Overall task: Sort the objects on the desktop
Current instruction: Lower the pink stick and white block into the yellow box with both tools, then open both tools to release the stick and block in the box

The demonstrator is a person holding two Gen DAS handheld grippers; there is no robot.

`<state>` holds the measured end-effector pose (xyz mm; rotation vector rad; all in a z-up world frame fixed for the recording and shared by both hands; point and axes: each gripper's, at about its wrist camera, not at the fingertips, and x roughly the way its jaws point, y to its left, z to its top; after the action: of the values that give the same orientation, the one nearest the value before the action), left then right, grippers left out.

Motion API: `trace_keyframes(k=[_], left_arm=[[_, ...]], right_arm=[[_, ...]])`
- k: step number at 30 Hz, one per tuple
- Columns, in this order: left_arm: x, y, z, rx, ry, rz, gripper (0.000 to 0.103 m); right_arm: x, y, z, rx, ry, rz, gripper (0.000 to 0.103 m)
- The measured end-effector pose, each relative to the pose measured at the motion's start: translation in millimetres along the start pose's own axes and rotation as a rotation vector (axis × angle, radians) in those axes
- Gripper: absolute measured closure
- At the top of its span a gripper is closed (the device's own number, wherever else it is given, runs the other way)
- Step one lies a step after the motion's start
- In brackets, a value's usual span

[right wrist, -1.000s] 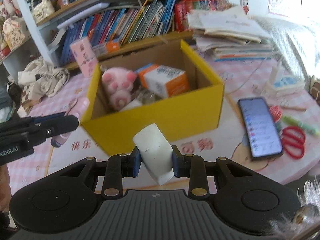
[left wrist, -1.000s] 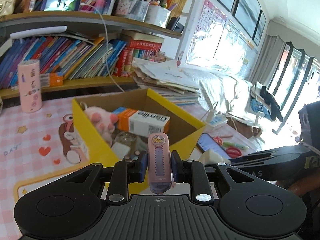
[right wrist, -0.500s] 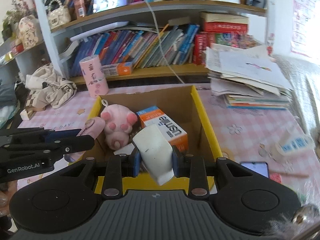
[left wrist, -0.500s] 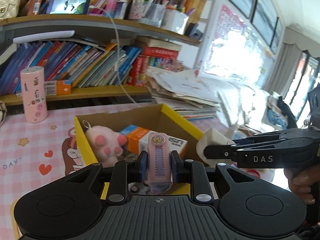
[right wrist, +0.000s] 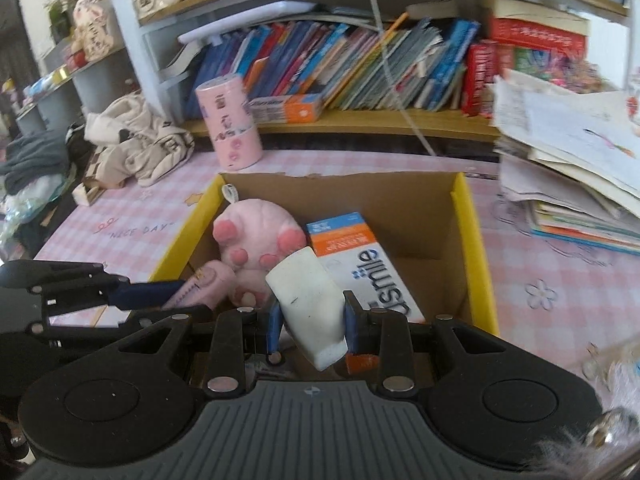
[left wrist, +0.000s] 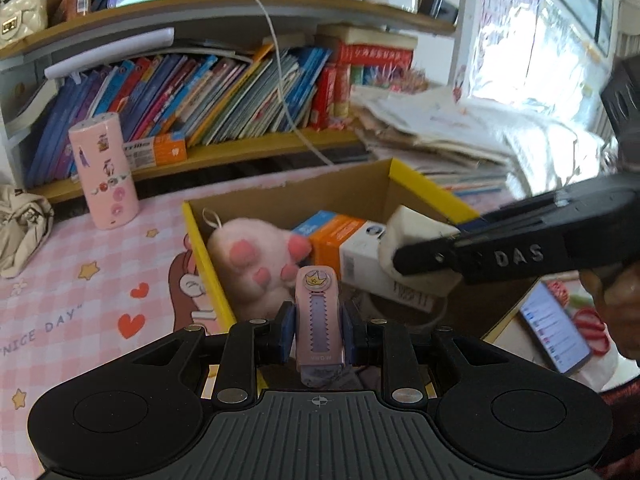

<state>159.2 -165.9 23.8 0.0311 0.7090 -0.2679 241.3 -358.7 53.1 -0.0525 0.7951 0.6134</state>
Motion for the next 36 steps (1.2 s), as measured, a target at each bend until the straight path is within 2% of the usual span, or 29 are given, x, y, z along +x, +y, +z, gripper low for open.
trace_keyframes(k=[5, 10, 12, 14, 21, 23, 25, 26, 27, 32, 36], left_arm=[[9.9, -5.1, -0.5, 0.015, 0.043, 0.037, 0.079], [12.8, -14.7, -1.2, 0.057, 0.047, 0.073, 0.077], [11.2, -16.3, -1.0, 0.063, 0.04, 0.079, 0.071], [8.7, -17.9, -1.1, 0.068, 0.03, 0.092, 0.059], [-5.3, -23.1, -3.1, 0.069, -0.023, 0.122, 0.043], [-10.2, -25.6, -4.1, 0.072, -0.045, 0.125, 0.034], [-13.9, -27.5, -4.7, 0.073, -0.065, 0.134, 0.028], [-16.1, -27.9, -5.5, 0.07, -0.074, 0.142, 0.024], [-18.1, -27.5, -6.1, 0.065, -0.08, 0.148, 0.024], [-26.3, -23.3, -9.0, 0.033, -0.1, 0.178, 0.021], [-31.5, -23.7, -10.1, 0.034, -0.114, 0.172, 0.02]], right_arm=[[20.4, 1.5, 10.8, -0.05, 0.027, 0.072, 0.075], [37.6, 8.7, 18.5, -0.107, 0.045, 0.132, 0.075], [43.8, 11.0, 20.7, -0.118, 0.052, 0.153, 0.075], [48.8, 12.8, 22.7, -0.125, 0.058, 0.166, 0.075], [61.9, 19.8, 25.9, -0.145, 0.086, 0.201, 0.076], [64.0, 22.1, 26.0, -0.15, 0.091, 0.209, 0.075], [64.7, 23.8, 25.9, -0.147, 0.09, 0.211, 0.073], [64.2, 23.8, 26.2, -0.139, 0.086, 0.212, 0.068], [63.4, 23.8, 26.8, -0.133, 0.081, 0.216, 0.06], [54.6, 25.4, 28.0, -0.121, 0.045, 0.205, 0.048], [42.6, 27.3, 24.8, -0.113, 0.023, 0.181, 0.039]])
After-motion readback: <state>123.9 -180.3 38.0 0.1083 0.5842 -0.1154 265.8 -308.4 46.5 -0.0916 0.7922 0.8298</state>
